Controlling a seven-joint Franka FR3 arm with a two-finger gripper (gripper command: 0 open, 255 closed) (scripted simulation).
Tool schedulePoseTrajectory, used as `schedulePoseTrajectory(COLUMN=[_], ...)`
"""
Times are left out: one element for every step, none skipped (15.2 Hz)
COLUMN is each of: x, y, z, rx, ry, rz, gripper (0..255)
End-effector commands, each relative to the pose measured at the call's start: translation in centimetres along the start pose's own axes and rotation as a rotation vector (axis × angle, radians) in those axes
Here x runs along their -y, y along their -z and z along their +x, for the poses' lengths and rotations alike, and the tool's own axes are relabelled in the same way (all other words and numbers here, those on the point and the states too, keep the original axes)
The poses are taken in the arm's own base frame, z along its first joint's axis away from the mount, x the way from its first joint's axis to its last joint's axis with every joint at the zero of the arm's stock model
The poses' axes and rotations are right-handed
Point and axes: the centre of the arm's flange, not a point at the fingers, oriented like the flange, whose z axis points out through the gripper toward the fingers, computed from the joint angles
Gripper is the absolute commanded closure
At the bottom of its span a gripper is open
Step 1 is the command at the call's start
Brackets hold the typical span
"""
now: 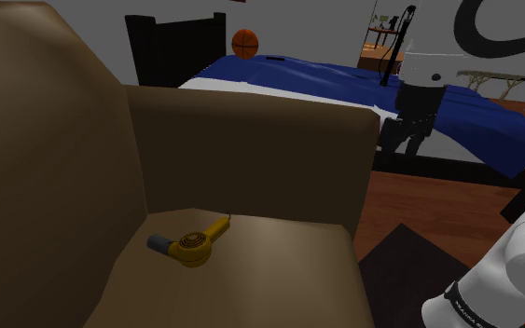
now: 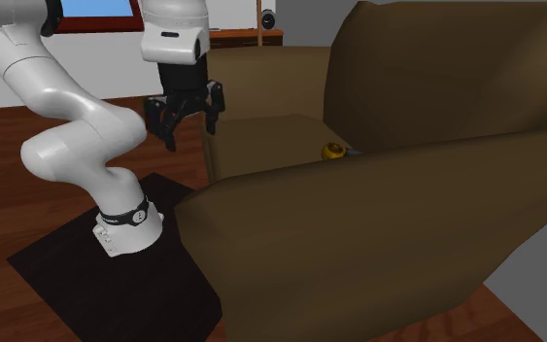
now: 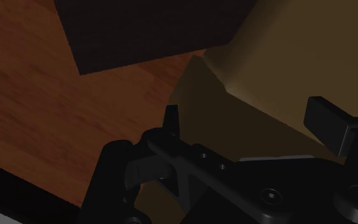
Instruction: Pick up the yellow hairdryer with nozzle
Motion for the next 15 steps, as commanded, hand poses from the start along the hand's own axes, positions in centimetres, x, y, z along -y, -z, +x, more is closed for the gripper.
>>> schedulePoseTrajectory(x=[2.6, 3.8, 5.0, 6.3, 7.5, 8.7, 9.9, 11.1, 12.3, 13.4, 14.6, 15.8, 16.9, 18.1, 19.2], y=[-0.8, -1.2, -1.6, -2.0, -2.4, -2.8, -3.1, -3.5, -3.9, -4.3, -4.7, -5.1, -5.5, -5.9, -6.3], z=[0.3, 0.4, 0.7, 0.9, 1.2, 1.5, 1.8, 2.1, 2.5, 2.9, 3.3, 3.7, 4.2, 4.7, 5.2], rx=[0.009, 0.014, 0.018, 0.023, 0.027, 0.032, 0.036, 0.041, 0.045, 0.05, 0.054, 0.059, 0.063, 0.068, 0.073], ry=[-0.05, -0.074, -0.097, -0.12, -0.143, -0.166, -0.189, -0.212, -0.235, -0.259, -0.282, -0.305, -0.328, -0.351, -0.374], rz=[0.004, 0.006, 0.007, 0.008, 0.01, 0.011, 0.013, 0.014, 0.015, 0.017, 0.018, 0.02, 0.021, 0.022, 0.024], gripper=[0, 0, 0, 0, 0, 0, 0, 0, 0, 0, 0, 0, 0, 0, 0])
